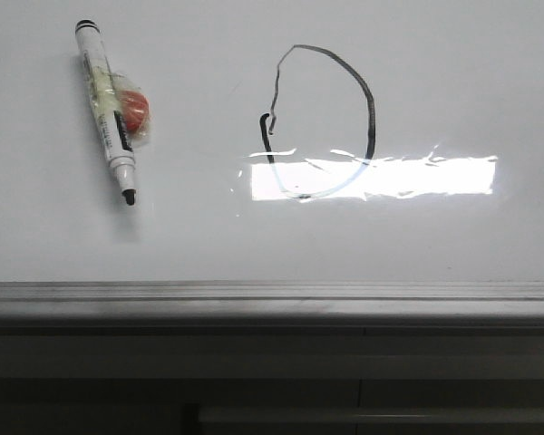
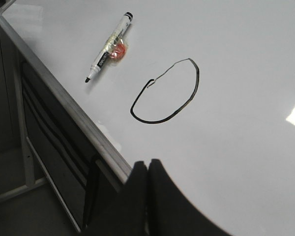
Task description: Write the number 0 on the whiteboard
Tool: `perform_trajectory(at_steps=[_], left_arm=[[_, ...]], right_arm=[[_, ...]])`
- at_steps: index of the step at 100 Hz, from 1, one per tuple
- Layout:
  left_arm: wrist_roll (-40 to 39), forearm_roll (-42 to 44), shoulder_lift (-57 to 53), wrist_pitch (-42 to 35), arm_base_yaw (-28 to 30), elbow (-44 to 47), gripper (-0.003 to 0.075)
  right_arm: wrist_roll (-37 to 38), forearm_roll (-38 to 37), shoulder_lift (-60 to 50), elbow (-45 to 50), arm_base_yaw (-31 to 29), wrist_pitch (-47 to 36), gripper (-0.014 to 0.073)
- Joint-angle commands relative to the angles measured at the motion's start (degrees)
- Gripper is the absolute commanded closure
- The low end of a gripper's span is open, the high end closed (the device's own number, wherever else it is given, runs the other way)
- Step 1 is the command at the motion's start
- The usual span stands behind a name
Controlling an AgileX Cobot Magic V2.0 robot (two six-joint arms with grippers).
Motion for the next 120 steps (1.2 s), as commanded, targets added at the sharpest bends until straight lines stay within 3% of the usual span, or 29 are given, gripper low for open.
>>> perform_trajectory(at_steps=[1,15,21,34,38,45,62,73,120], left_arm=[[3.5,-4.2,0.3,-2.8,0.1,-1.7,0.0739],[3.4,-5.9,0.1,-2.3,0.1,-1.7,0.0739],[1.3,-1.2,-0.5,-2.5,0.7,-1.7,0.0740],[-24.2,11.3,-1.4,-1.3,4.3,-1.4,0.0740],[-26.1,11.2,-1.9,-1.3,5.3,-0.8,0.0740],[-21.0,6.2,-3.2,-1.8,6.4,0.4,0.0740],[15.3,-17.5,-9.3,-4.9,6.6,4.4,0.0739],[28.1,-29.9,-13.7,-4.2,6.8,6.5,0.0739],[27.9,-35.4,-15.6,-5.7,7.8,9.9,0.0740]], right_arm=[[0.3,-1.0,0.7,-1.3,-0.3,-4.2,0.0662],[0.3,-1.0,0.7,-1.3,-0.3,-4.2,0.0662],[0.3,-1.0,0.7,-1.3,-0.3,-4.2,0.0662],[0.3,-1.0,0.7,-1.3,-0.3,-4.2,0.0662],[0.3,-1.0,0.7,-1.3,-0.3,-4.2,0.0662],[0.3,-1.0,0.7,-1.3,-0.3,-4.2,0.0662],[0.3,-1.0,0.7,-1.3,-0.3,-4.1,0.0662],[0.3,-1.0,0.7,-1.3,-0.3,-4.1,0.0662],[0.3,-1.0,0.7,-1.3,-0.3,-4.1,0.0662]])
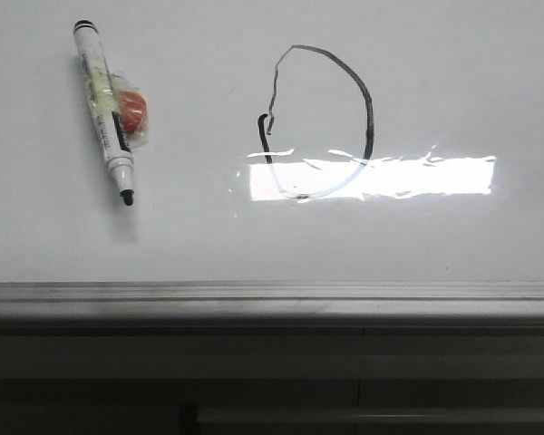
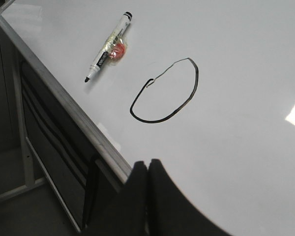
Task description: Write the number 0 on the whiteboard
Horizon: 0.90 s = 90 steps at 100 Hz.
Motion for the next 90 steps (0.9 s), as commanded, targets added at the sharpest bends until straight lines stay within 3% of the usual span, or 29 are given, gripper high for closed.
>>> perform_trajectory(at_steps=[1,13,29,47,73,90], left_arm=[[0.1,-3.7,0.5,-4.5,0.0,-0.7,0.0740],[0.9,-8.8,0.4,-5.9,0.0,1.0,0.0739],[17.6,-25.4,0.4,-1.5,-0.4,2.3,0.0739],[31.9,-30.2,-2.3,8.8,-0.3,2.3,0.0739],[32.8,-30.2,-10.1,36.6,4.0,2.6,0.0739],[32.8,-32.2,-13.0,38.3,6.9,6.4,0.0739]], right_arm=[[0.3,-1.0,0.7,-1.3,-0.3,-4.2,0.0662],[0.3,-1.0,0.7,-1.3,-0.3,-4.2,0.0662],[0.3,-1.0,0.7,-1.3,-0.3,-4.2,0.0662],[0.3,-1.0,0.7,-1.3,-0.3,-4.1,0.0662],[0.3,-1.0,0.7,-1.3,-0.3,-4.2,0.0662],[0.3,-1.0,0.7,-1.3,-0.3,-4.2,0.0662]])
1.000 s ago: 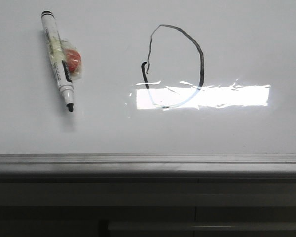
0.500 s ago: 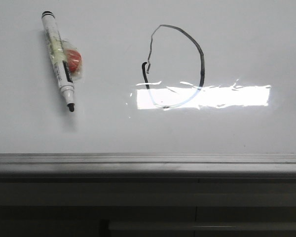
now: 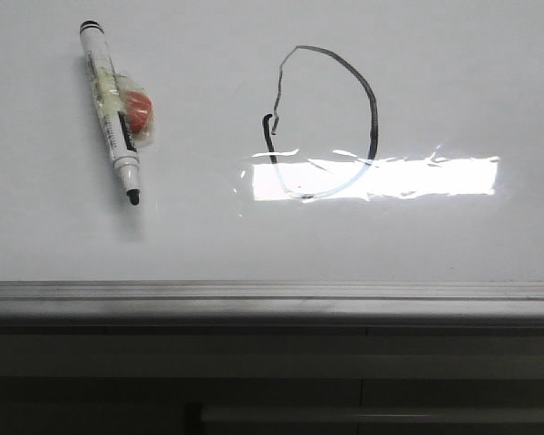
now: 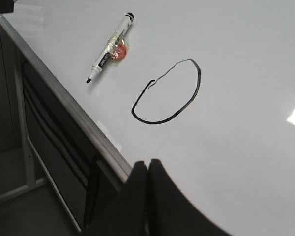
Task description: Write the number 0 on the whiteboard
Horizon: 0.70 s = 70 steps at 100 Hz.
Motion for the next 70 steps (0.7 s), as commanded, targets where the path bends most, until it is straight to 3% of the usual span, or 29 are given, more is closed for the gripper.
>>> perform_trajectory(at_steps=[1,70], left_arm=[[0.0,-2.0,-1.7,-2.9,1.5,0.3,0.0739],[0.0,-5.4,-1.6,-1.0,3.1,6.1,0.0740]], right_arm=[[0.3,-1.0,0.7,-1.3,-0.3,-4.2,0.0662],[0.3,-1.0,0.7,-1.3,-0.3,-3.9,0.0662]])
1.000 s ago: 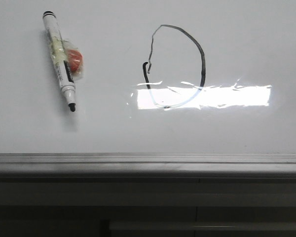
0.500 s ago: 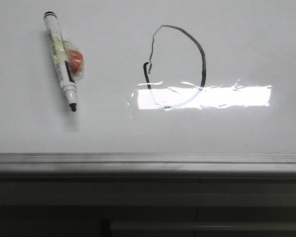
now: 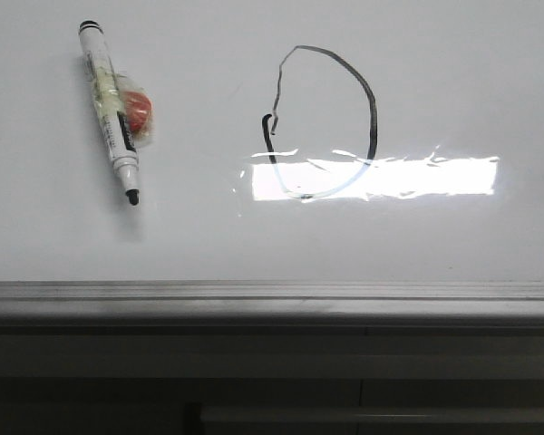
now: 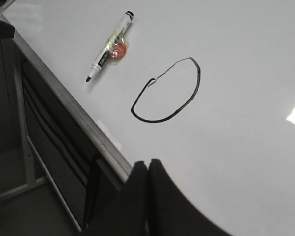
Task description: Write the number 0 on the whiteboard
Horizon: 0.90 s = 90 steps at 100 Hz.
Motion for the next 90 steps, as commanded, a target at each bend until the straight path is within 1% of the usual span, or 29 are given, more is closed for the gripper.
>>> perform_trajectory(at_steps=[1,90], left_arm=[[0.0,-1.7,-1.6,-3.7,0.2,1.8,0.0740],[0.0,-1.8,-1.6,-3.7,0.2,1.8,0.0740]], right_arm=[[0.3,-1.0,0.7,-1.3,-0.3,-4.1,0.0662],[0.3,-1.7,0.7,-0.3,-0.3,-4.1,0.0662]])
